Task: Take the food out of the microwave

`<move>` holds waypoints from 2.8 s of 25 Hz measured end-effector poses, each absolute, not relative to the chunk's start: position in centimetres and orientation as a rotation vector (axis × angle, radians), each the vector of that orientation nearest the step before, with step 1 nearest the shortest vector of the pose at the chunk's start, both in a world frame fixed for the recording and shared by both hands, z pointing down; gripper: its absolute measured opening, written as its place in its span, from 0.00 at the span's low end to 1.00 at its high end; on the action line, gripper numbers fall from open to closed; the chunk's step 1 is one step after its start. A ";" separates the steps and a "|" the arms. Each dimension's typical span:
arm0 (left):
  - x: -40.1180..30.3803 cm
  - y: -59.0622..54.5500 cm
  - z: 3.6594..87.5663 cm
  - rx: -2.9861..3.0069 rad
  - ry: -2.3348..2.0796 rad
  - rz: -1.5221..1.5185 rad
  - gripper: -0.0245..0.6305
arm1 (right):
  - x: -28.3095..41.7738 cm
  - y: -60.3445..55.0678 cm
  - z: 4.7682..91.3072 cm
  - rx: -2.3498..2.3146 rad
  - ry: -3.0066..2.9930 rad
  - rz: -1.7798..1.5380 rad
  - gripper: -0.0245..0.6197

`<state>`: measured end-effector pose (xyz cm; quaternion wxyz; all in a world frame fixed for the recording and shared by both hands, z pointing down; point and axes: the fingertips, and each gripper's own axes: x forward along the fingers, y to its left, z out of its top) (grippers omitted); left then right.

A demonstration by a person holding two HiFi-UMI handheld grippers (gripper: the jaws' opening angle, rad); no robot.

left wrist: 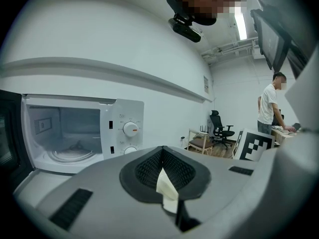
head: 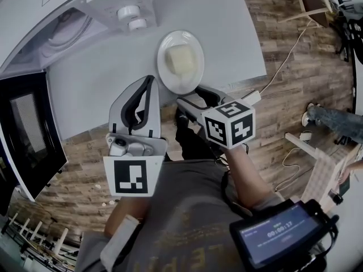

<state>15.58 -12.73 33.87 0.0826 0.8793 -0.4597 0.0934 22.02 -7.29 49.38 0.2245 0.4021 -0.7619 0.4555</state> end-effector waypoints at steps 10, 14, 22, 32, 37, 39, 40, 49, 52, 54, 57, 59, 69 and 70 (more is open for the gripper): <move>15.0 -11.2 32.8 2.629 -1.421 0.268 0.05 | 22.2 -6.1 48.2 1.118 -2.141 1.225 0.46; 14.2 -10.6 31.6 2.626 -1.469 0.230 0.05 | 21.7 -6.1 45.8 1.122 -2.207 1.174 0.46; 11.9 -8.5 27.5 2.632 -1.610 0.159 0.05 | 18.6 -7.9 36.4 1.164 -2.493 0.948 0.46; 8.6 -7.2 20.4 2.646 -1.863 0.066 0.05 | 15.0 -8.5 22.7 1.347 -2.811 0.248 0.17; 7.7 -6.6 18.5 2.636 -1.951 0.069 0.05 | 13.7 -8.3 19.7 1.361 -2.841 0.067 0.09; 7.4 -6.5 18.3 2.617 -1.967 0.069 0.05 | 13.4 -8.3 19.2 1.359 -2.846 0.026 0.08; 7.3 -6.5 18.2 2.602 -1.976 0.062 0.05 | 13.3 -8.3 19.0 1.358 -2.851 0.014 0.07; 6.8 -6.9 17.6 2.578 -2.025 0.052 0.05 | 13.3 -8.3 18.1 1.371 -2.853 -0.077 0.05; 7.0 -7.0 17.7 2.588 -2.015 0.060 0.05 | 13.5 -8.4 17.9 1.383 -2.851 -0.081 0.05; 7.1 -7.2 17.9 2.595 -2.005 0.064 0.05 | 13.5 -8.6 17.9 1.391 -2.852 -0.081 0.05; 7.2 -7.4 18.1 2.596 -1.999 0.063 0.05 | 13.3 -8.6 17.7 1.398 -2.865 -0.083 0.05; 7.1 -7.4 18.0 2.598 -1.998 0.062 0.05 | 13.2 -8.5 17.7 1.397 -2.867 -0.085 0.05; 6.7 -7.7 18.0 2.604 -1.995 0.071 0.05 | 12.8 -8.7 17.8 1.402 -2.859 -0.094 0.05; 6.7 -7.7 18.0 2.604 -1.995 0.074 0.05 | 12.7 -8.7 17.8 1.402 -2.859 -0.095 0.05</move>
